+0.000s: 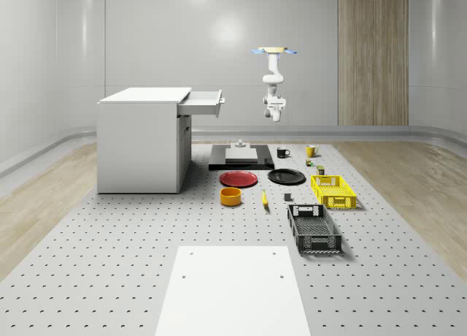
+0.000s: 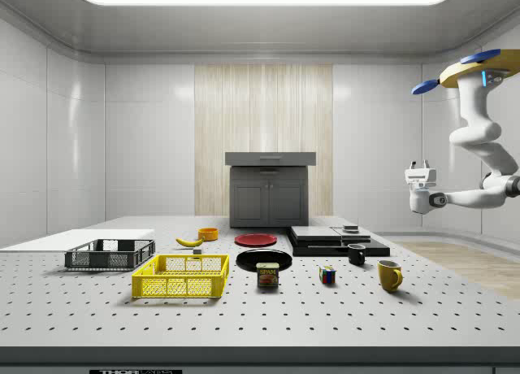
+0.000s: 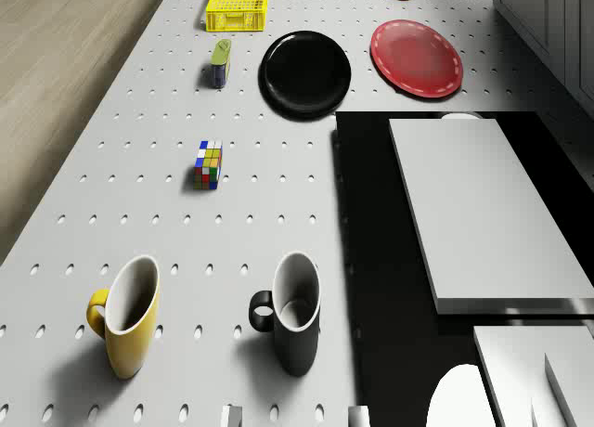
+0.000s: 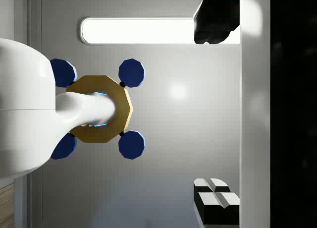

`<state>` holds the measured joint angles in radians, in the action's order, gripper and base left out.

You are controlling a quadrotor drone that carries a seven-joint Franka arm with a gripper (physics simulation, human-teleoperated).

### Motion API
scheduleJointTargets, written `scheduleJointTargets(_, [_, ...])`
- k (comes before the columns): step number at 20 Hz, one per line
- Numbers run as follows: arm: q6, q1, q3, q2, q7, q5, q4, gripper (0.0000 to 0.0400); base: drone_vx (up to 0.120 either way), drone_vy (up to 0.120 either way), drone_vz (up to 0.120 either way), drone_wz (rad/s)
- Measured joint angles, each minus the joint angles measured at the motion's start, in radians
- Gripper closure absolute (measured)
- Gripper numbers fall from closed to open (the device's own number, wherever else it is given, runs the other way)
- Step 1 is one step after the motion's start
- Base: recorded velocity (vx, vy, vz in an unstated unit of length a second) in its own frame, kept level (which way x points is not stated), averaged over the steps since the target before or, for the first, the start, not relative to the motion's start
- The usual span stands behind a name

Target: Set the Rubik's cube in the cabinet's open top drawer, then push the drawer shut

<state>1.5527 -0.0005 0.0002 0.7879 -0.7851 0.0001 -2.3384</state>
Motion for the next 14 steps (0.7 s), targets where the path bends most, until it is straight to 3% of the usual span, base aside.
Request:
scheduleJointTargets(5, [-0.084, -0.002, 0.001, -0.019, 0.001, 0.001, 0.106, 0.0000, 0.000, 0.000, 0.000, 0.000])
scheduleJointTargets(8, [-0.124, -0.003, 0.002, -0.040, 0.002, 0.001, 0.170, 0.0000, 0.000, 0.093, 0.000, 0.000])
scheduleJointTargets(14, [-0.174, -0.005, 0.003, -0.073, 0.002, 0.002, 0.258, 0.0000, 0.120, 0.120, 0.000, 0.000])
